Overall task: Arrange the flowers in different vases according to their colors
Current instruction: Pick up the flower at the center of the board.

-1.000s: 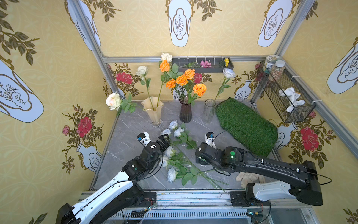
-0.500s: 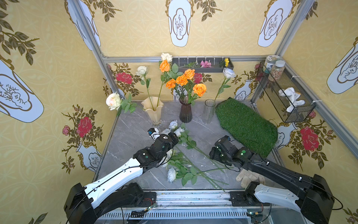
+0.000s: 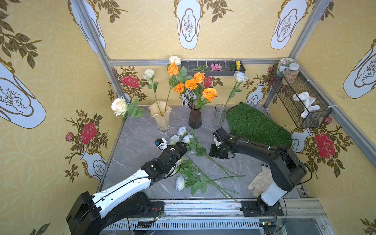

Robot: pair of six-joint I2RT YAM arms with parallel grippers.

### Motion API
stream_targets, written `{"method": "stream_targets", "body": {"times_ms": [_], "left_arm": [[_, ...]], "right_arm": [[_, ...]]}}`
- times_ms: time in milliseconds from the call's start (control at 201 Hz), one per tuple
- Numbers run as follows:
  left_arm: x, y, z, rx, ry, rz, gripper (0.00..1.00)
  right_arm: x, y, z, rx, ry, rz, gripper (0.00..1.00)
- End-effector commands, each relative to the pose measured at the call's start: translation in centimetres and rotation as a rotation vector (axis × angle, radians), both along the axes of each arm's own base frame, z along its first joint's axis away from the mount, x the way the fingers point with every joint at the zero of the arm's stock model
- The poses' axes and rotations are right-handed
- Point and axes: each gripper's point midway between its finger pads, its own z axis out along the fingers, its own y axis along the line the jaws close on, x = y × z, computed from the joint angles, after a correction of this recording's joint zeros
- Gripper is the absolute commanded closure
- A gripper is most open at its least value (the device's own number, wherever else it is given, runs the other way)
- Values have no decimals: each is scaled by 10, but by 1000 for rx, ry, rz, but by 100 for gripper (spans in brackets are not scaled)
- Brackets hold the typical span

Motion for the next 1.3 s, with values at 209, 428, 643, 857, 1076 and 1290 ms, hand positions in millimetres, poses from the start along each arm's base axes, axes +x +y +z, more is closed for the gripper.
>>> {"method": "stream_targets", "body": {"times_ms": [209, 428, 643, 857, 1076, 1290], "left_arm": [[-1, 17, 4, -80, -62, 51, 0], [-6, 27, 4, -86, -64, 64, 0], [-15, 43, 4, -111, -82, 93, 0], [-23, 52, 4, -135, -95, 109, 0], [-26, 54, 4, -147, -98, 111, 0], [-25, 54, 4, -148, -101, 110, 0]], "right_arm": [[7, 13, -23, -70, 45, 61, 63], [7, 17, -35, -161, 65, 85, 64], [4, 21, -42, -229, 75, 111, 81], [2, 34, -39, -263, 60, 186, 92], [7, 69, -7, -356, -102, 358, 98], [16, 75, 19, -471, -198, 462, 100]]}}
